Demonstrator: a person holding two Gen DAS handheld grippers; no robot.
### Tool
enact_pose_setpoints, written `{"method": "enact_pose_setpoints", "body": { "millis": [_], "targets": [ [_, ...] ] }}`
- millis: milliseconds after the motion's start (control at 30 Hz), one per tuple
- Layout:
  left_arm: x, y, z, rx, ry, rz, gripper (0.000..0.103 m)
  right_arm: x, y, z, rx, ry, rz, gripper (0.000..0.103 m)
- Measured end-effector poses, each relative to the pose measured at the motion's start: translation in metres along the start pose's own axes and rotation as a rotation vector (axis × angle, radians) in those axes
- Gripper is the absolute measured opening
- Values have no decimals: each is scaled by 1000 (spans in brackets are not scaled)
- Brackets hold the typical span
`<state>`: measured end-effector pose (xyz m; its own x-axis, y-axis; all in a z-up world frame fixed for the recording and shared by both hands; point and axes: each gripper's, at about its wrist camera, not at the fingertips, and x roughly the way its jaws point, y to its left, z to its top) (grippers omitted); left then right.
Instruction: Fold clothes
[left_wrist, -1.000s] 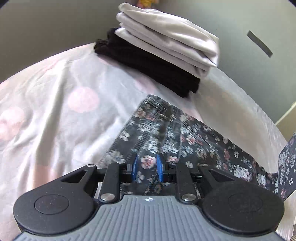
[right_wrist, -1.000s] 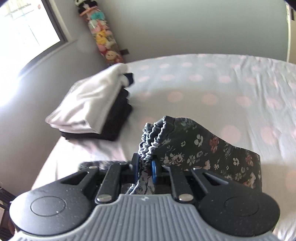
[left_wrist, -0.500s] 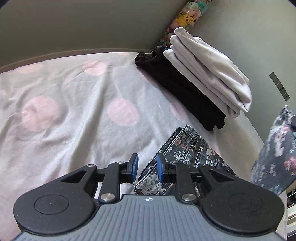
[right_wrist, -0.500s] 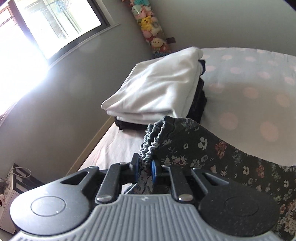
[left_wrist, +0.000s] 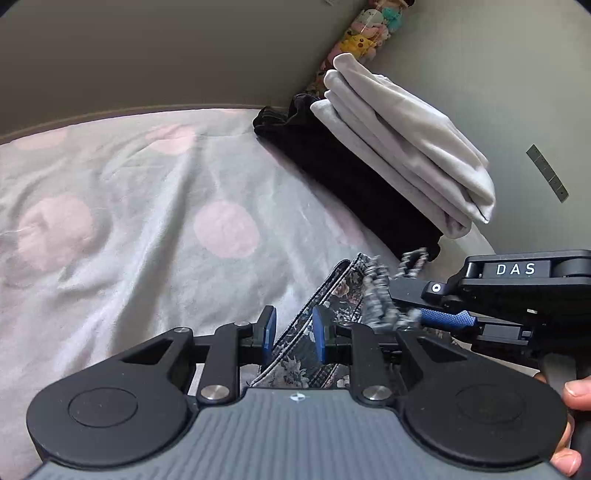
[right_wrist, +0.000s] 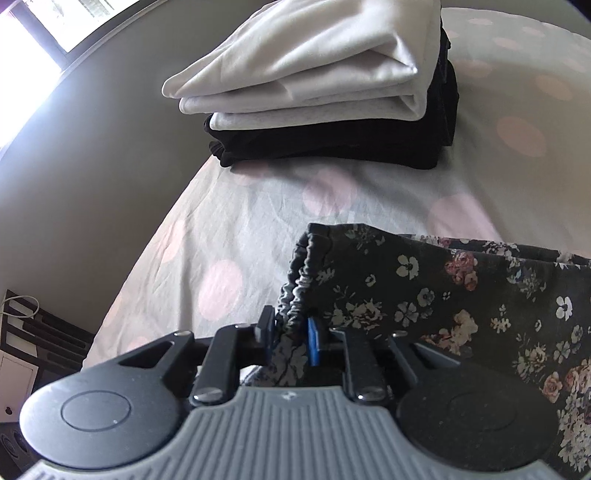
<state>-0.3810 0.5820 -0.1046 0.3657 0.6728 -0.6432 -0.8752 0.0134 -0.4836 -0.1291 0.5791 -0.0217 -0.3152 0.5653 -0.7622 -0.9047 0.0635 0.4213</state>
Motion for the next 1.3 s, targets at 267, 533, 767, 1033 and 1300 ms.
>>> {"method": "enact_pose_setpoints", "body": {
  "millis": [267, 533, 767, 1033, 1300],
  "targets": [
    [-9, -23, -6, 88, -38, -49, 24, -56, -18, -5, -45, -84, -30, 40],
    [-5, -59, -20, 251, -56, -28, 24, -158, -137, -60, 15, -231, -208, 39],
    [20, -87, -41, 407, -9, 81, 21, -205, -245, -140, 146, -297, -363, 34],
    [49, -93, -64, 555, 52, 249, 10, -180, -294, -190, 231, -301, -324, 27],
    [53, -98, -72, 619, 47, 311, 2, -177, -322, -205, 295, -365, -220, 24]
  ]
}}
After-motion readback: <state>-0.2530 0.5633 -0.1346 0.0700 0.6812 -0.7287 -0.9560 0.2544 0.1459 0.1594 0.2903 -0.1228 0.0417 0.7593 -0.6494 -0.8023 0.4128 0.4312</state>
